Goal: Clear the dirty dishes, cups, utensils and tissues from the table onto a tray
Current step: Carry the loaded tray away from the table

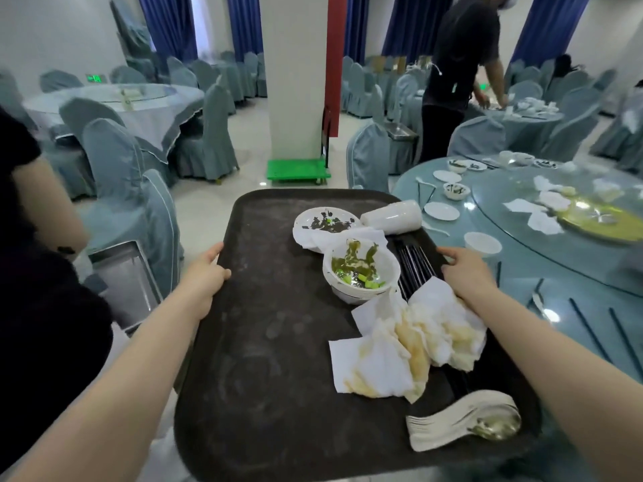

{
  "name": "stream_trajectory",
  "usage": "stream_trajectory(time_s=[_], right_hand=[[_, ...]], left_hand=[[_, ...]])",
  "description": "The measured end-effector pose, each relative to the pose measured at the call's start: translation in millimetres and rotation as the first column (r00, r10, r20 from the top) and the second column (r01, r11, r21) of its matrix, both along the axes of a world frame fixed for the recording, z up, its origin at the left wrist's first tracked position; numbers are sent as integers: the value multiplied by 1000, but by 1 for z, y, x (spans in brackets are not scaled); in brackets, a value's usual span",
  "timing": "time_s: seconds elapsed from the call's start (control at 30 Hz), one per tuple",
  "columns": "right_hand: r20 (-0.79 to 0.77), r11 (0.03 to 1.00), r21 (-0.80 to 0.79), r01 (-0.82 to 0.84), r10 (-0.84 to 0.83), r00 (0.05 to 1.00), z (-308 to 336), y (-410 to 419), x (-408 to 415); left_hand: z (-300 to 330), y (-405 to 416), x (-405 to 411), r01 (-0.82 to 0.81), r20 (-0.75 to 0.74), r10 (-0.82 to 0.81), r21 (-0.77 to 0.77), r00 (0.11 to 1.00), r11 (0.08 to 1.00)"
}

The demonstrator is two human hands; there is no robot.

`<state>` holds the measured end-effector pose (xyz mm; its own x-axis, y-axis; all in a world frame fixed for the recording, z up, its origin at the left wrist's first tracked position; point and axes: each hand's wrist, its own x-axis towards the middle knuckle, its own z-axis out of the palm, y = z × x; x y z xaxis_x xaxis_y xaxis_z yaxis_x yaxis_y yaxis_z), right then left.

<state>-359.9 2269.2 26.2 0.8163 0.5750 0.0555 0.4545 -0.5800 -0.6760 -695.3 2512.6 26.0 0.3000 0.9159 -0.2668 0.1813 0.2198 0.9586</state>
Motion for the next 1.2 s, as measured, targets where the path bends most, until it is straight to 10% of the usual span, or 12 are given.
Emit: stream_trajectory(time_s=[1.2], right_hand=[[-4, 994, 17, -109, 109, 994, -18, 868, 382]], left_hand=[[-31, 834, 349, -142, -108, 138, -29, 984, 989]])
